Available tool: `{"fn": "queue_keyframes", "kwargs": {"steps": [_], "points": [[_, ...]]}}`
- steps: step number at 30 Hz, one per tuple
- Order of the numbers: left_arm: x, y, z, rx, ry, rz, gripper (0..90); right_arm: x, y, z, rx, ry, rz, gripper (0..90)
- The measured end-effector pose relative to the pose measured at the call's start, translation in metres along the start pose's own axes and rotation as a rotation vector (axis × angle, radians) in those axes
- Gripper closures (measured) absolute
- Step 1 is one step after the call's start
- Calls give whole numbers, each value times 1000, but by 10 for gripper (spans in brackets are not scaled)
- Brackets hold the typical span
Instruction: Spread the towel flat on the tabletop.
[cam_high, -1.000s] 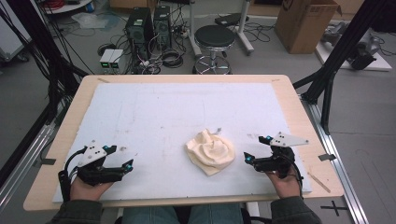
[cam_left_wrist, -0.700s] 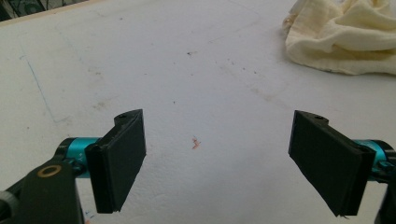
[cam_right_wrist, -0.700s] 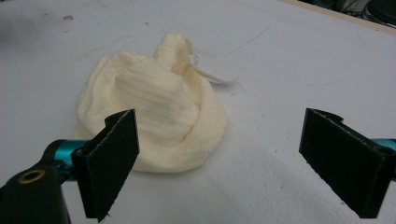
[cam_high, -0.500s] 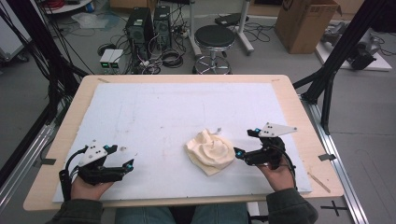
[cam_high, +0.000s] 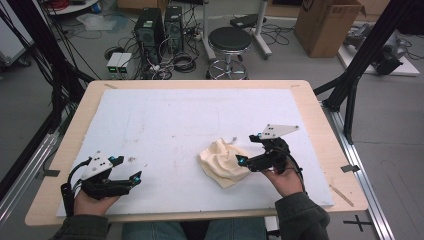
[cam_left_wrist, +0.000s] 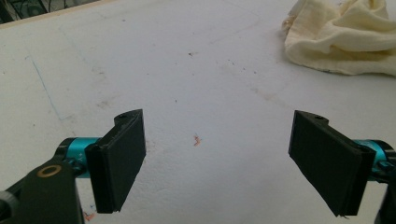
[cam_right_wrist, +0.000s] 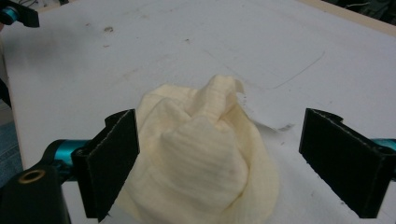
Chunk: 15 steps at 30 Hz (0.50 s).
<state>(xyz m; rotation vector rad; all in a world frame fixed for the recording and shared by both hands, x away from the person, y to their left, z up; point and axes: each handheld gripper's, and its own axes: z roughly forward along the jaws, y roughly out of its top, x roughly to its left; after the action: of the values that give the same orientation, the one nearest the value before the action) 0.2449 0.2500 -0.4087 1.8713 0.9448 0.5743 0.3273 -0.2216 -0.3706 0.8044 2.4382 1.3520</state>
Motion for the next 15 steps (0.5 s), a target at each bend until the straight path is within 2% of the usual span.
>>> {"fn": "queue_keyframes", "kwargs": {"steps": [7,11,12,15], "points": [[0,0,0,3,1,-1,192,6,4,21,63,35,-24,148],[0,0,1,8,-4,6,193,5,0,37,99,78,-3,151],[-1,0,1,7,-5,5,193,5,-2,45,128,81,4,157],[0,0,1,7,-3,8,192,5,-4,53,146,94,9,173]]}}
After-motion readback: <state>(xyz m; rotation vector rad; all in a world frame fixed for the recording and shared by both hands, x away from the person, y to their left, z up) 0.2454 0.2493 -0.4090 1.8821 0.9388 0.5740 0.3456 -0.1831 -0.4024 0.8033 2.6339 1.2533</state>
